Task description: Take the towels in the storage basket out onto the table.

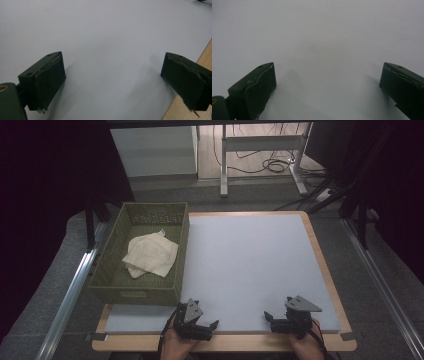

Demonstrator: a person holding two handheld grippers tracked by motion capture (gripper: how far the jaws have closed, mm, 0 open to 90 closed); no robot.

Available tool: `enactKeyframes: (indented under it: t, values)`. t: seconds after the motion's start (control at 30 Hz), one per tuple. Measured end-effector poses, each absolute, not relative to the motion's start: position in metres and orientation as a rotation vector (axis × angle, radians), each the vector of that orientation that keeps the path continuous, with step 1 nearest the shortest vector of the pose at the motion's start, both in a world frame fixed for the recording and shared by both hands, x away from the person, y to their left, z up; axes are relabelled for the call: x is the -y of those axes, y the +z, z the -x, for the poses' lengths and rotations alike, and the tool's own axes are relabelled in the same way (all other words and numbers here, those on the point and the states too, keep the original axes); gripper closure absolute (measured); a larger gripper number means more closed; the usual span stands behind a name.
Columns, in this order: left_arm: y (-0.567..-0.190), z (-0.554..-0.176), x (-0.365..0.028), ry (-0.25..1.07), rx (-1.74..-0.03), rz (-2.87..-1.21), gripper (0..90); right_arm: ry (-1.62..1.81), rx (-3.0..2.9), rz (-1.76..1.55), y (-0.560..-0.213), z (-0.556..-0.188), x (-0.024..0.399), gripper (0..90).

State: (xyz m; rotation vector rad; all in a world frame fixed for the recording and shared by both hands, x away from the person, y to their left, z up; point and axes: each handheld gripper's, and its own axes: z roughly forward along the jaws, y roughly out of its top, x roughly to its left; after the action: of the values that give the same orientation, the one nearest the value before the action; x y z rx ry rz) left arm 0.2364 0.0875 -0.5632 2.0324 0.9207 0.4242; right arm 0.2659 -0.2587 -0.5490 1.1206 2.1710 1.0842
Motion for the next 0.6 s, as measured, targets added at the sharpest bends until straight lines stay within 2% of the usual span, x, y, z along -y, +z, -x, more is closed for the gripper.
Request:
enactKeyframes:
  t: [0.6]
  values:
    - [-0.5544, -0.241, -0.0885, 0.373, -0.89, -2.063, 6.1, 1.082, -2.171, -1.12, -0.549, -0.2658, 0.2585, 0.7]
